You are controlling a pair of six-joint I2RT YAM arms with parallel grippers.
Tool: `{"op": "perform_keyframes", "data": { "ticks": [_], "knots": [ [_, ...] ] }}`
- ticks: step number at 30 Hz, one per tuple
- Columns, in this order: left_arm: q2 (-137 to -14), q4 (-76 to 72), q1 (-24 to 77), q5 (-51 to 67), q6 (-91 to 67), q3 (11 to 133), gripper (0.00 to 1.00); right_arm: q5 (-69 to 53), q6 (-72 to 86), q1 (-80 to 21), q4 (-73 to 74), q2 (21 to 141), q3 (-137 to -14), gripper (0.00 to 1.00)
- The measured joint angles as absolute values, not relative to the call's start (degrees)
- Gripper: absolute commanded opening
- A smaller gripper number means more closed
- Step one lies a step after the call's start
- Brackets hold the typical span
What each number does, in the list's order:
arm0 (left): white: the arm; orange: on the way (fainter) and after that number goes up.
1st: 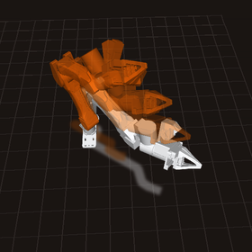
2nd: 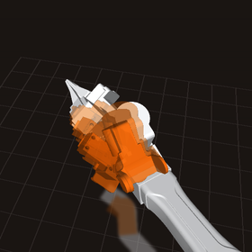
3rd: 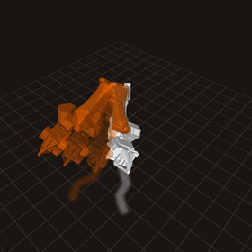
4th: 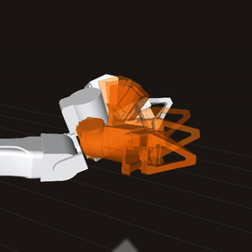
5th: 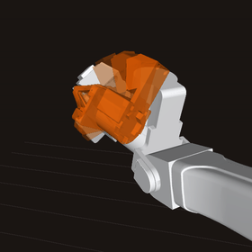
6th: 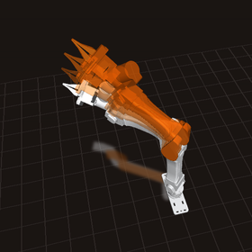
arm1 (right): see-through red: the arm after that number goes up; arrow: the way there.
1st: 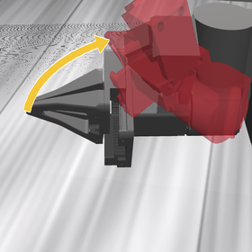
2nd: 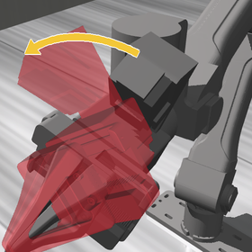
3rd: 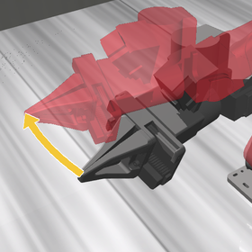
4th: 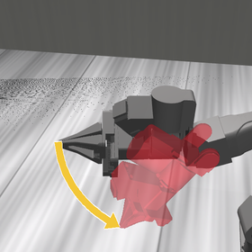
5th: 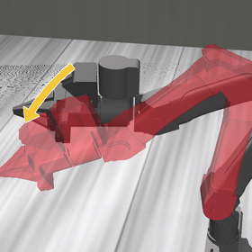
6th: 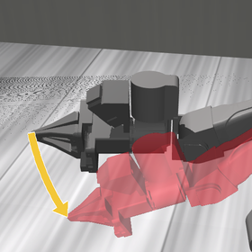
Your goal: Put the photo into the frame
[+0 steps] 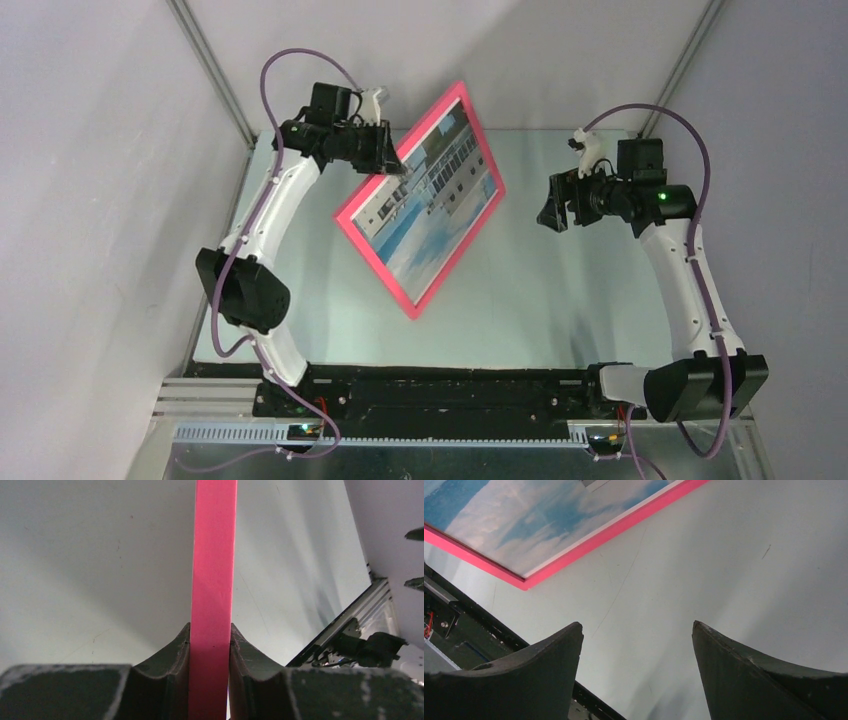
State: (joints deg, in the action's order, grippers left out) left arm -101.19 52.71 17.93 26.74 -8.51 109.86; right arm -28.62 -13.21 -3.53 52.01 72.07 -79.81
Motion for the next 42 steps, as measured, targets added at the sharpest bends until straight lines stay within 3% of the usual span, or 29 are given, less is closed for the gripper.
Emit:
{"op": "perform_keyframes", "data": {
  "ticks": [26,31,38,42],
  "knots": [
    [-87.9,21.3,8.2,31.4,-28.1,69.0,0.0,-29.8,-11.0,-4.3,41.6,79.0,-69.4,0.82],
    [-87.6,17.5,7.3,30.9,-28.5,64.1,0.08,-29.9,-11.0,-4.8,40.1,80.9,-68.0,0.82],
    [-91.8,13.9,6.9,31.7,-28.0,62.4,0.1,-32.6,-10.1,-5.2,36.2,87.2,-67.7,0.8],
    [-95.5,12.1,6.9,32.5,-27.7,62.4,0.22,-33.6,-7.9,-5.7,33.4,92.4,-67.6,0.8]
  ]
}}
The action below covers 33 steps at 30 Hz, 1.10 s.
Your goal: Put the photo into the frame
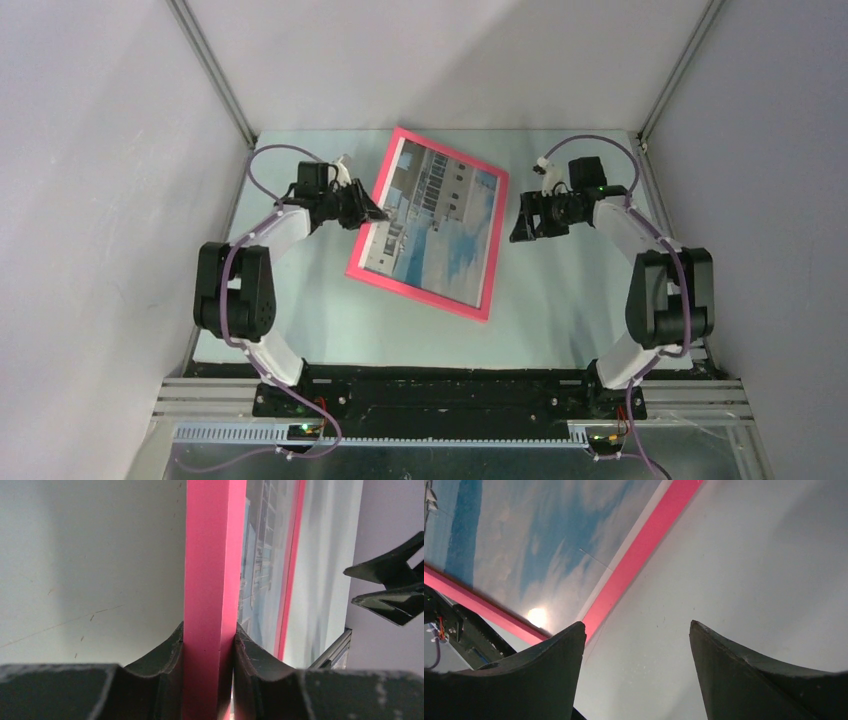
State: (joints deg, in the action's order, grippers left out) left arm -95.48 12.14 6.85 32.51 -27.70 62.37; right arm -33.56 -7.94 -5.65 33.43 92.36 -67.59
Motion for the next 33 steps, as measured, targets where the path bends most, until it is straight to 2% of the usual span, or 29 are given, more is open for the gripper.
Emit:
{"op": "perform_keyframes", "data": {
  "ticks": [6,13,20,29,33],
  "knots": [
    [-99.8,9.7,6.5,34.6,-27.4,62.4,0.38,-35.6,-4.0,-6.2,29.1,100.7,-67.5,0.78],
    [-107.0,10.2,6.4,36.8,-27.0,62.4,0.5,-38.9,-0.5,-6.1,26.5,108.7,-67.6,0.77],
    [-110.1,10.2,6.5,38.7,-26.6,62.4,0.66,-41.1,1.8,-5.6,25.3,110.0,-68.3,0.77],
    [-110.1,10.0,6.6,41.8,-26.5,63.0,0.96,-43.2,2.8,-5.2,25.8,112.1,-70.6,0.76],
    [-109.5,10.0,6.7,42.2,-25.6,62.9,1.0,-43.0,2.7,-4.9,26.4,112.2,-70.8,0.76]
  ]
}}
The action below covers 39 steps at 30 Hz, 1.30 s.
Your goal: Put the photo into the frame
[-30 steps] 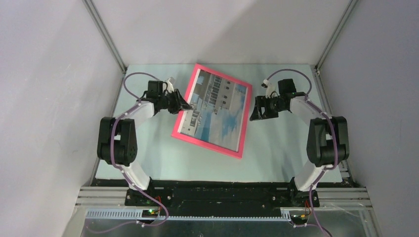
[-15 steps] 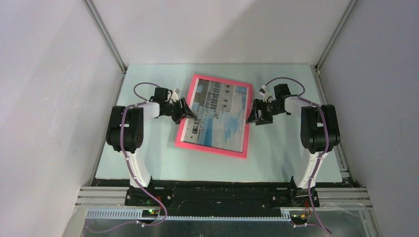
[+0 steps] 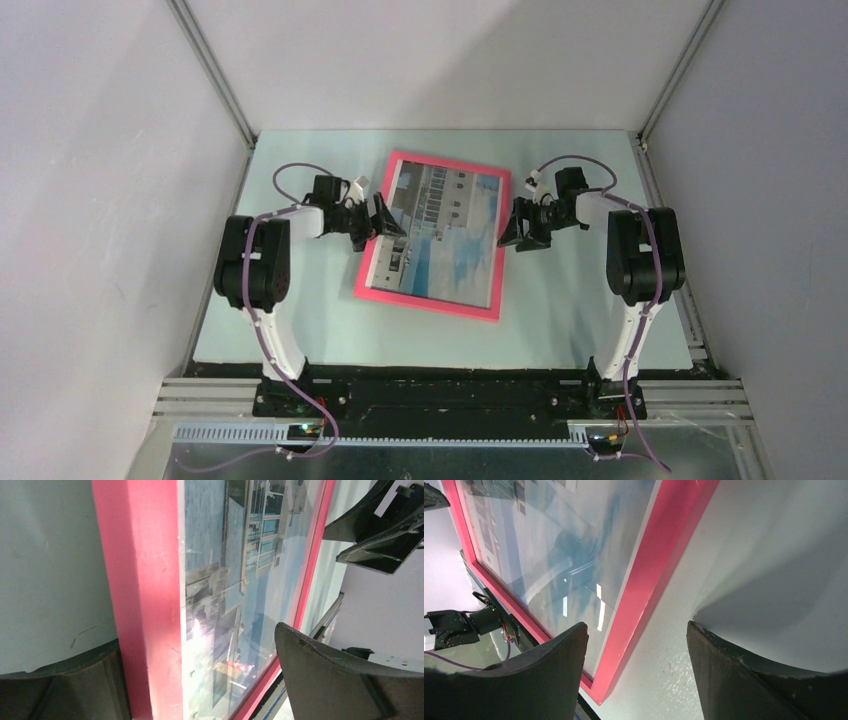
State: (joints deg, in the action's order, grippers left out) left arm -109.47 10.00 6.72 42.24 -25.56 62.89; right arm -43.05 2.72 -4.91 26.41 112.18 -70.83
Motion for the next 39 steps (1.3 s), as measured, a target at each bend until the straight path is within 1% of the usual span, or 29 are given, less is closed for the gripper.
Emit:
{"op": "perform_keyframes", "data": {
  "ticks": [7,17,29,34,39],
  "knots": [
    [-106.9,10.8,7.1,40.2,-21.5,60.8,1.0,-42.9,1.7,-4.3,28.7,112.2,-71.2,0.76],
    [-102.2,15.6,7.4,33.7,-15.4,58.2,1.0,-42.5,-0.7,-4.3,31.2,112.2,-71.6,0.76],
    [-101.4,17.5,8.9,32.2,-9.2,58.1,1.0,-38.6,-4.6,-4.1,35.6,110.7,-71.8,0.77],
    [-100.1,18.9,11.1,29.2,-6.8,57.7,1.0,-36.5,-6.1,-3.5,37.9,109.1,-71.8,0.78],
    [-98.3,22.5,16.0,25.0,-3.4,57.4,1.0,-35.0,-7.5,-2.7,39.7,107.4,-71.8,0.78]
  ]
}}
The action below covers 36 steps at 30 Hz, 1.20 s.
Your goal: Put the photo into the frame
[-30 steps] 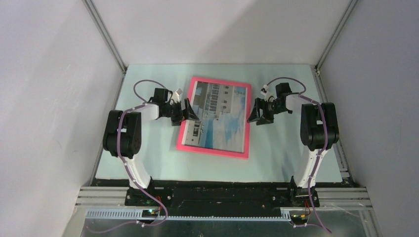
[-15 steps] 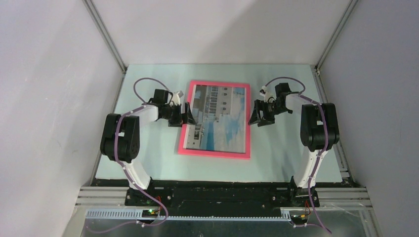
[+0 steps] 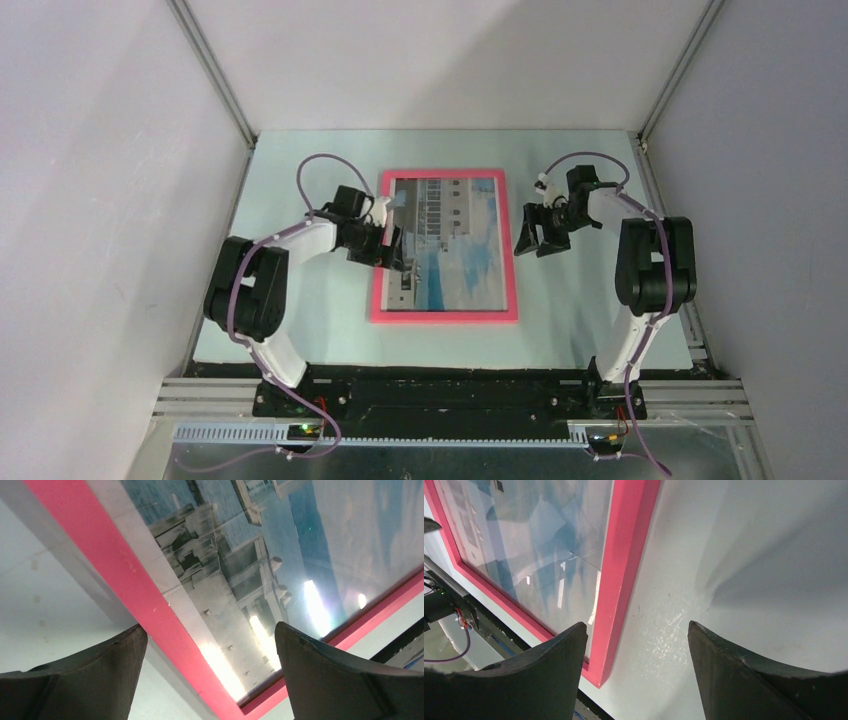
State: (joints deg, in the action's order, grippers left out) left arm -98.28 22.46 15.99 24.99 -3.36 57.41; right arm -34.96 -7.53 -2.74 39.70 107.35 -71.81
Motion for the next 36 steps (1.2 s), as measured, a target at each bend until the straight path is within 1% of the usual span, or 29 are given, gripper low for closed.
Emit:
{"op": "perform_keyframes", "data": {
  "ticks": [5,10,15,21,25,30,33,36],
  "knots": [
    [-97.5,25.6,20.9,23.1,-1.5,57.2,1.0,-34.2,-8.4,-2.2,41.2,106.7,-71.8,0.78],
    [-98.0,27.2,23.4,23.3,-1.0,58.1,1.0,-34.1,-9.0,-1.5,42.3,106.3,-71.8,0.78],
    [-101.4,29.5,27.4,25.5,-0.8,62.2,1.0,-33.9,-9.5,0.4,43.6,104.7,-71.8,0.79],
    [-108.9,29.9,37.3,31.0,-2.1,71.1,1.0,-32.8,-10.2,6.7,45.3,100.3,-71.8,0.8],
    [-112.2,27.4,42.0,35.0,-4.8,74.4,1.0,-28.6,-10.2,10.1,45.7,95.9,-71.8,0.8],
    [-112.8,24.2,45.3,39.6,-9.2,74.5,1.0,-20.9,-11.5,11.4,45.9,91.1,-71.8,0.8],
    [-111.5,22.5,45.7,40.1,-10.5,73.1,1.0,-18.2,-12.1,13.2,46.2,89.4,-71.7,0.8],
    [-107.6,22.2,44.6,37.9,-10.6,71.7,1.0,-16.6,-13.1,16.1,46.7,88.1,-71.2,0.8]
  ]
}}
